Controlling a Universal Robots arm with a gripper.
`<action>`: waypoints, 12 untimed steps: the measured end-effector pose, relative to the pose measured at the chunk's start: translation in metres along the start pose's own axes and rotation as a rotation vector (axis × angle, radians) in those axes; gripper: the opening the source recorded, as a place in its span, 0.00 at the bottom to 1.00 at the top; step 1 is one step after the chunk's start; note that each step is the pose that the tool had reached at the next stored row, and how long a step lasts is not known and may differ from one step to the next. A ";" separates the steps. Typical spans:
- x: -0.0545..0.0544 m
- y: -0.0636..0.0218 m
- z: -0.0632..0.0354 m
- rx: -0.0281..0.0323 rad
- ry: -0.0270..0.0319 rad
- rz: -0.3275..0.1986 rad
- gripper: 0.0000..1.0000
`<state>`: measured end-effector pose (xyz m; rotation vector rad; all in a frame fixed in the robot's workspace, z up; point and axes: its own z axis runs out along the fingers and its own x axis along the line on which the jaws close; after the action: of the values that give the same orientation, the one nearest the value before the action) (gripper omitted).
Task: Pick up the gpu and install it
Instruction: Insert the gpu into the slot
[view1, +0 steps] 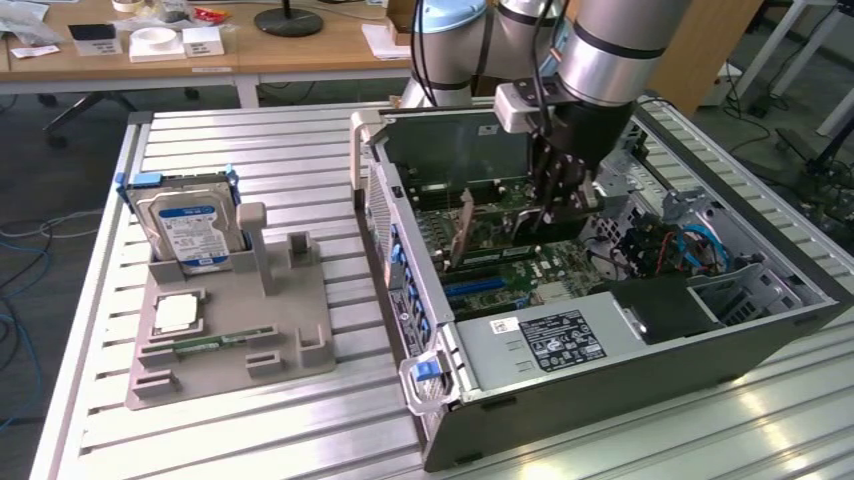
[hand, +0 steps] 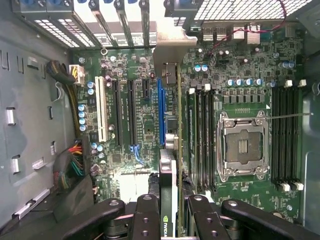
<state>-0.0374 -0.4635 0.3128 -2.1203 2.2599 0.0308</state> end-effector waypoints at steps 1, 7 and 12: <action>0.000 0.0001 0.0000 0.0000 0.0001 0.000 0.27; 0.000 0.0002 0.0001 0.0000 -0.0001 0.000 0.27; 0.000 0.0016 0.0012 0.0000 -0.0001 -0.001 0.27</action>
<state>-0.0389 -0.4635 0.3116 -2.1215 2.2587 0.0309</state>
